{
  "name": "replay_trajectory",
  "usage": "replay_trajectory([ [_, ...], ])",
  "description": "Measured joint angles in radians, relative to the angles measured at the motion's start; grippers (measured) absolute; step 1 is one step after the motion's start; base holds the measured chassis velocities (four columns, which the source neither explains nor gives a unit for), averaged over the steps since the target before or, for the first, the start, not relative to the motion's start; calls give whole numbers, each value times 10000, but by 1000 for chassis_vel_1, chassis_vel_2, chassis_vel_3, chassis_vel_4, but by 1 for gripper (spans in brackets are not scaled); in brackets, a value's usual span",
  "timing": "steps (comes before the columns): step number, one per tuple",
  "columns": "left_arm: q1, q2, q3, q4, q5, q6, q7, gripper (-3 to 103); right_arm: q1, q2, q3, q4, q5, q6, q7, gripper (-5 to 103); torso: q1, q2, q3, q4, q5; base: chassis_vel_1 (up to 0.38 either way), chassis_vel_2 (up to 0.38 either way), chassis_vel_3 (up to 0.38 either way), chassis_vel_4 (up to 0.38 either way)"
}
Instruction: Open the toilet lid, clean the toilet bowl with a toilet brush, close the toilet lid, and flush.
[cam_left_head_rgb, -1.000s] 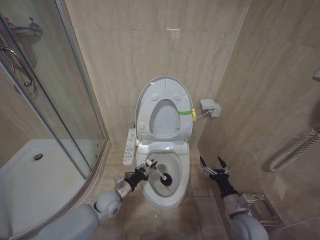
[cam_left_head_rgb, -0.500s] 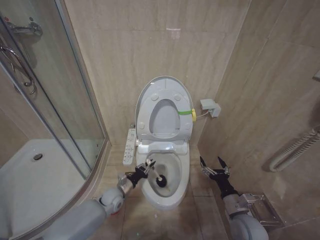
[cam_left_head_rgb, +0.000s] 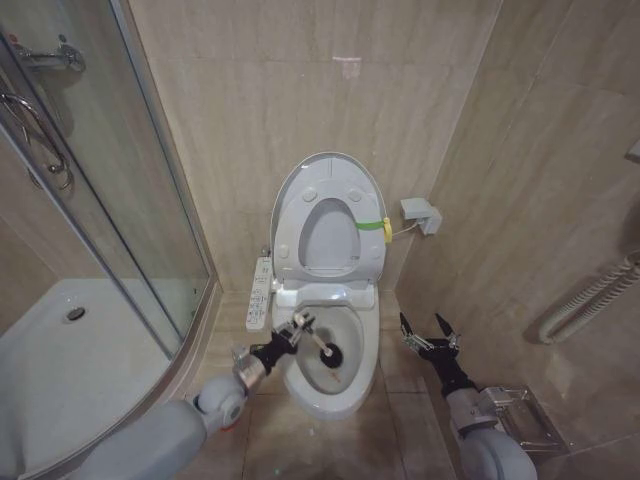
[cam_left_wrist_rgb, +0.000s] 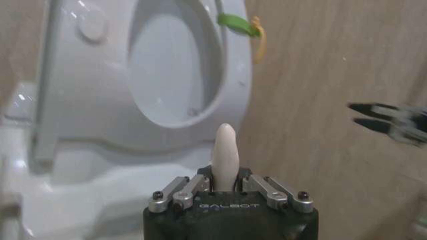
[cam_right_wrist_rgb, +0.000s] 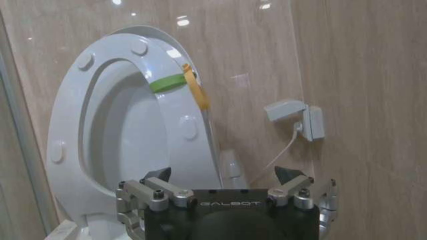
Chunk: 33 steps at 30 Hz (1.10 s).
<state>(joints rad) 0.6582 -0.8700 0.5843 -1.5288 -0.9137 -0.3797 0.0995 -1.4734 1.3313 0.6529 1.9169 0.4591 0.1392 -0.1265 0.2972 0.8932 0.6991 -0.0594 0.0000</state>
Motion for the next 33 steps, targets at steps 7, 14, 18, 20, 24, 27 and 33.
replay_trajectory([
  [7, 489, 150, -121, 95, 229, 191, -472, 22, 0, 0, 0, 0, 0, 0, 0, 100, 0, 0, 0, -2, -2, 0, 0, 0, 0],
  [14, 350, 272, -324, 620, 204, 349, -784, 22, 1, 0, 0, 0, 0, 0, 0, 100, 0, 0, 0, -1, -1, 0, 0, 0, 0],
  [18, 105, 372, -508, 661, 55, 345, -794, 22, 0, 0, 0, -1, 0, 0, 0, 100, 1, 0, 1, -1, -1, 0, 0, 0, 0],
  [20, 94, 435, -523, 426, 59, 343, -782, 22, 0, 0, 0, 0, 0, 0, 0, 100, 1, -1, 0, -1, 0, 0, 0, 0, 0],
  [24, 235, 638, -499, -331, 119, 332, -773, 22, 0, 0, 0, 0, 0, -1, 0, 100, 0, 0, 0, -1, 2, 0, 0, 0, 0],
  [27, 660, 783, -438, -911, 259, 346, -787, 22, 0, 0, 0, -1, 0, 0, 0, 100, 0, -1, 0, -2, 0, 0, 0, 0, 0],
  [33, 1248, 957, -426, -1329, 472, 587, -1001, 22, 1, 0, 0, 0, 0, 0, -1, 100, 0, -1, 0, 1, 2, 0, 0, 0, 0],
])
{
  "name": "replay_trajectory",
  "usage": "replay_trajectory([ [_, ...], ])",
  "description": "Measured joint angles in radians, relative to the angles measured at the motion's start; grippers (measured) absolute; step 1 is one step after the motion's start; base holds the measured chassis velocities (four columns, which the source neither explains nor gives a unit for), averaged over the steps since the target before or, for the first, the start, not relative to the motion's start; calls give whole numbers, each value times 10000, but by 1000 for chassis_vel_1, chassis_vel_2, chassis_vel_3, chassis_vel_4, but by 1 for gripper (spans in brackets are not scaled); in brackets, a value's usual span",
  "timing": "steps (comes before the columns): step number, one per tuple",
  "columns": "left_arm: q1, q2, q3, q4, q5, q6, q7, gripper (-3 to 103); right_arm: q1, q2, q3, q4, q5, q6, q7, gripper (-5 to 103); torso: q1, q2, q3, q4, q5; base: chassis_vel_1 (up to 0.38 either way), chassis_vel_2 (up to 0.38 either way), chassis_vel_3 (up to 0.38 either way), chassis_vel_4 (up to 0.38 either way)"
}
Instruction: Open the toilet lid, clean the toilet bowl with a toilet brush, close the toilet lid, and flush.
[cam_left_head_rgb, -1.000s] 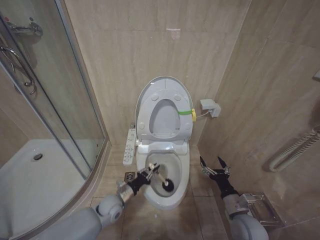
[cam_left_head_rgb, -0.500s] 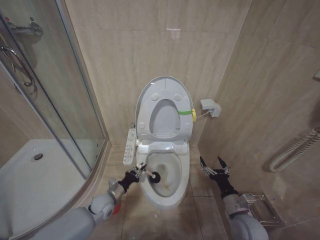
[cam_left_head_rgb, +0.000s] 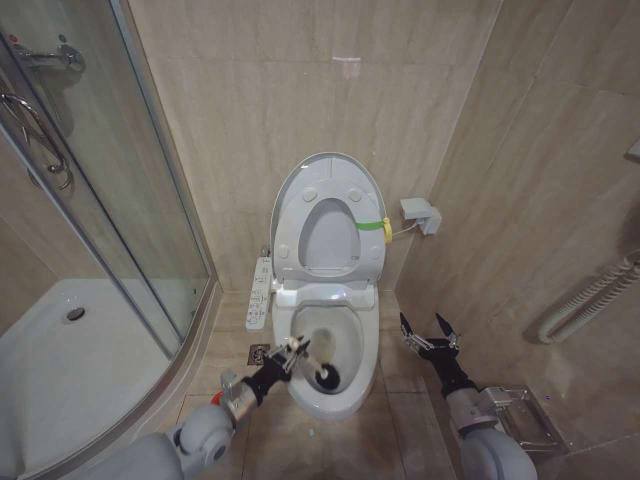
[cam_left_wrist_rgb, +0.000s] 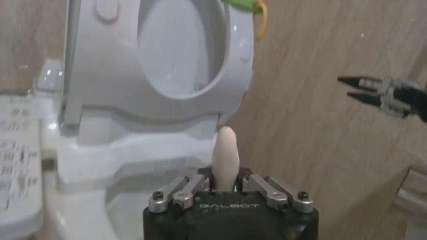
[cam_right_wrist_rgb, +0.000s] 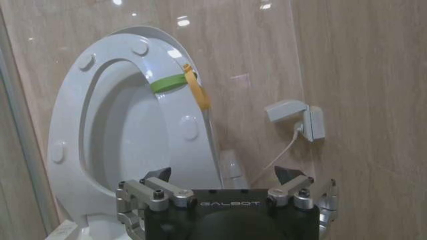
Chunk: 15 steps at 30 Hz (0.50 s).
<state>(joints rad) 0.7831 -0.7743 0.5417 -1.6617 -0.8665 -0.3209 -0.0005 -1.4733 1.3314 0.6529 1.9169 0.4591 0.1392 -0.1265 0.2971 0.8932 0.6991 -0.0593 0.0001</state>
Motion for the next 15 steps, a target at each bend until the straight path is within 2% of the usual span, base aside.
replay_trajectory([
  [4, -12, -52, -20, 330, 36, 10, -21, 22, -1, 0, 0, 0, 0, 0, 1, 100, 0, 0, 0, 0, -2, 0, 0, 0, 0],
  [9, -842, -465, 86, 1273, -374, -7, 184, 22, -1, 0, 0, 0, 0, 0, 0, 100, 1, 0, 1, -3, -2, 0, 0, 0, 0],
  [12, -1672, -919, 285, 2139, -805, -215, 492, 22, -1, 0, 0, 0, 0, 0, 0, 100, 1, -1, 2, -4, -1, 0, 0, 0, 0],
  [15, -2008, -1143, 371, 2465, -1051, -295, 645, 22, 0, 0, 1, 0, 0, 0, 0, 100, 2, -1, 2, -4, 0, 0, 0, 0, 0],
])
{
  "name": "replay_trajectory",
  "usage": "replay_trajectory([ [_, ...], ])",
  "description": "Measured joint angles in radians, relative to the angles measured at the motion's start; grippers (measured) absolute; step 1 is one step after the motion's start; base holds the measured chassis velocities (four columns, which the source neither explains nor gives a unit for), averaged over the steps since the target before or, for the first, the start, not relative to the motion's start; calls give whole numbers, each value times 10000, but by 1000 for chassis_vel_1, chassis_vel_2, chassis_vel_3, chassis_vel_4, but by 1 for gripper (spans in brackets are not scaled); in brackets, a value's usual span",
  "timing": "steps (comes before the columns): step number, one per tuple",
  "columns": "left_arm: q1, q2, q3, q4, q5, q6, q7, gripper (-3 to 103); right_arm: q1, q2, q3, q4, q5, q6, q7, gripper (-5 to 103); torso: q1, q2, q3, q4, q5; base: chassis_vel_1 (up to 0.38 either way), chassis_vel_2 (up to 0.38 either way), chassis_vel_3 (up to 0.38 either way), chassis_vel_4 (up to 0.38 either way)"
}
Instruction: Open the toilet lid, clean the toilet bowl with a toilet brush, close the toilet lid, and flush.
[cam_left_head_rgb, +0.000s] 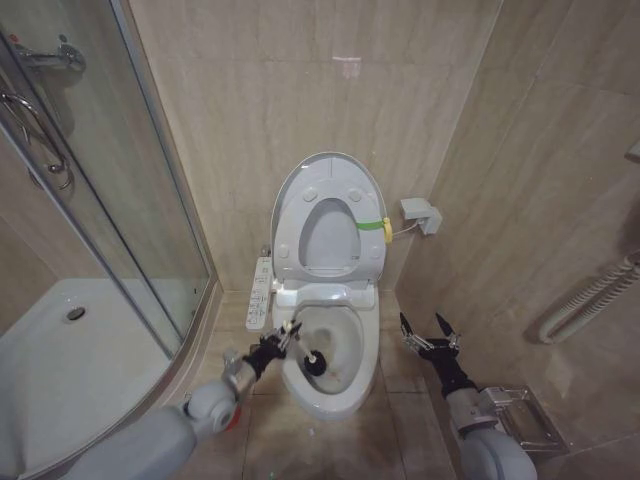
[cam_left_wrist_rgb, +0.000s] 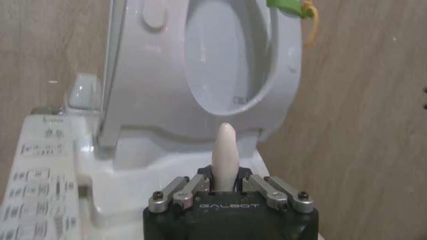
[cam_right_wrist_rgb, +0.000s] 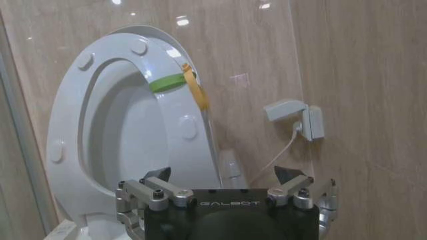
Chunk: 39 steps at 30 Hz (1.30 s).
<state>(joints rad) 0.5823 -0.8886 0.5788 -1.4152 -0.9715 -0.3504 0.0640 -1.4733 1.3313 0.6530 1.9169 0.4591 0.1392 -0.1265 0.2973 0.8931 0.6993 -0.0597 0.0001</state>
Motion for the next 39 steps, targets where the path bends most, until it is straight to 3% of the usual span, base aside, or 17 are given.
replay_trajectory([
  [5, 17, 23, 38, -528, -134, -56, 60, 22, 1, 0, 0, 0, 0, 0, 0, 100, 1, 0, 0, -1, -1, 0, 0, 0, 0],
  [11, 807, 503, 72, -1454, 366, -67, 208, 22, 0, 0, 0, 0, 0, 0, 0, 100, -2, 0, -2, 5, 1, 0, 0, 0, 0],
  [18, 829, 269, -129, -412, 430, -154, 441, 22, 0, 0, -1, 0, 0, 0, 0, 100, -1, 0, -1, 3, -2, 0, 0, 0, 0],
  [21, 418, 12, -262, 594, 266, -252, 580, 22, 0, 0, 0, 0, 0, 0, 0, 100, -1, 0, -2, 1, -1, 0, 0, 0, 0],
  [28, 221, -29, -545, 680, 212, -285, 587, 22, 0, 0, 0, 0, 0, 0, 0, 100, 0, 0, -1, 2, -2, 0, 0, 0, 0],
  [39, 947, 126, -1670, -285, 1721, -306, 541, 22, 0, 0, 0, 0, 0, 0, 0, 100, -1, 1, -1, 3, -2, 0, 0, 0, 0],
])
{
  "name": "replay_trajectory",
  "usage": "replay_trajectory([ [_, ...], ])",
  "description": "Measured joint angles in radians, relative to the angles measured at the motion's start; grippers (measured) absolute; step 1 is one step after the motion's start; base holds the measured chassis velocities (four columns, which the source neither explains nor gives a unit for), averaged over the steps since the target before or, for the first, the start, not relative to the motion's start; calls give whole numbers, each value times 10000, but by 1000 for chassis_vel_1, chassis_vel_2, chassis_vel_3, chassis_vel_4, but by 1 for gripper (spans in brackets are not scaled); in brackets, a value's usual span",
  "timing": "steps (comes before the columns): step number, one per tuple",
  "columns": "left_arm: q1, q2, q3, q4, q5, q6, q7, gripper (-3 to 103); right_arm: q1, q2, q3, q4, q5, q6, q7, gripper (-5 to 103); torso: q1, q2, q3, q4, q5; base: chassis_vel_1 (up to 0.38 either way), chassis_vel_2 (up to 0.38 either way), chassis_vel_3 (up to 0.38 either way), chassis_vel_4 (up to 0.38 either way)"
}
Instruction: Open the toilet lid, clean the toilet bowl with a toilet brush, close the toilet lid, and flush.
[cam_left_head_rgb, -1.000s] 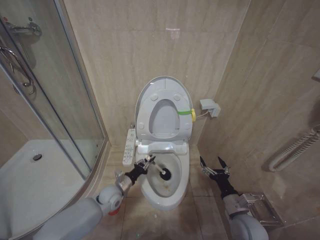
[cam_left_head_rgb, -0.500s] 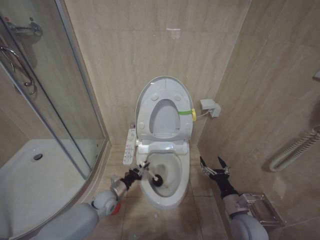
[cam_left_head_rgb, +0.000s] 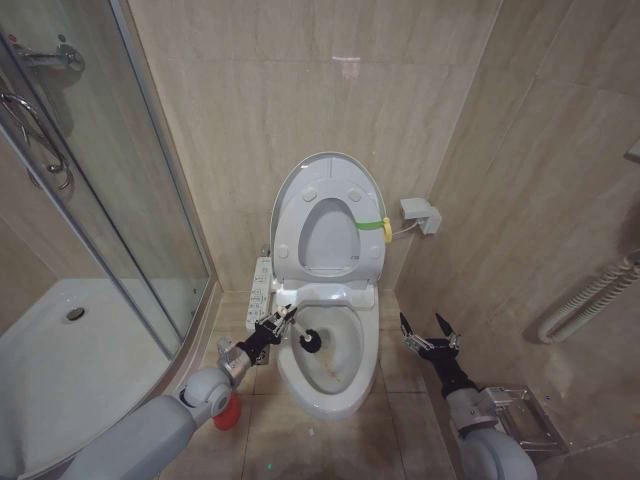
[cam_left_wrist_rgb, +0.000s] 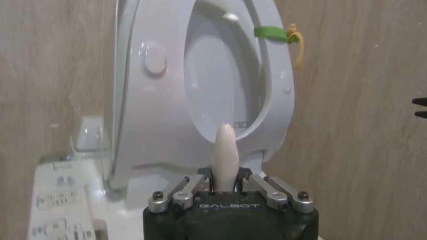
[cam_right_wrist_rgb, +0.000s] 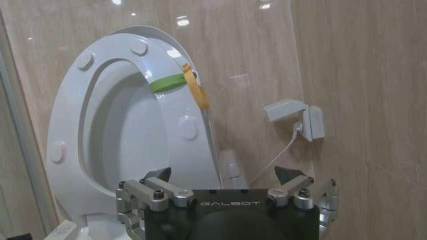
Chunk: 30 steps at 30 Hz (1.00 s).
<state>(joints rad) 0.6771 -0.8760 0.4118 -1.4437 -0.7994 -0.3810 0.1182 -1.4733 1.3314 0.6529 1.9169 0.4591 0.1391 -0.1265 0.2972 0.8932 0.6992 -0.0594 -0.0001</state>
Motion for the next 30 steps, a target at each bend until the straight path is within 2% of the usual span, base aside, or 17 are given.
replay_trajectory([
  [7, 499, 179, -656, -610, 742, -196, -9, 22, 0, 0, 0, 0, 0, 0, 0, 100, 0, 0, 0, -1, 2, 0, 0, 0, 0],
  [11, 727, 227, -821, -848, 855, -258, -10, 22, 0, 0, 0, 0, 0, 0, 0, 100, 0, 0, 0, -1, 1, 0, 0, 0, 0],
  [15, 1104, 188, -1154, -943, 1271, -626, 75, 22, 0, 0, 0, 0, 0, 0, 0, 100, 0, 0, 0, 0, 1, 0, 0, 0, 0],
  [30, 2066, 296, -2232, -2018, 1589, -817, 228, 22, 0, 0, 0, 0, 0, 0, 0, 100, 0, 0, 0, -1, 1, 0, 0, 0, 0],
])
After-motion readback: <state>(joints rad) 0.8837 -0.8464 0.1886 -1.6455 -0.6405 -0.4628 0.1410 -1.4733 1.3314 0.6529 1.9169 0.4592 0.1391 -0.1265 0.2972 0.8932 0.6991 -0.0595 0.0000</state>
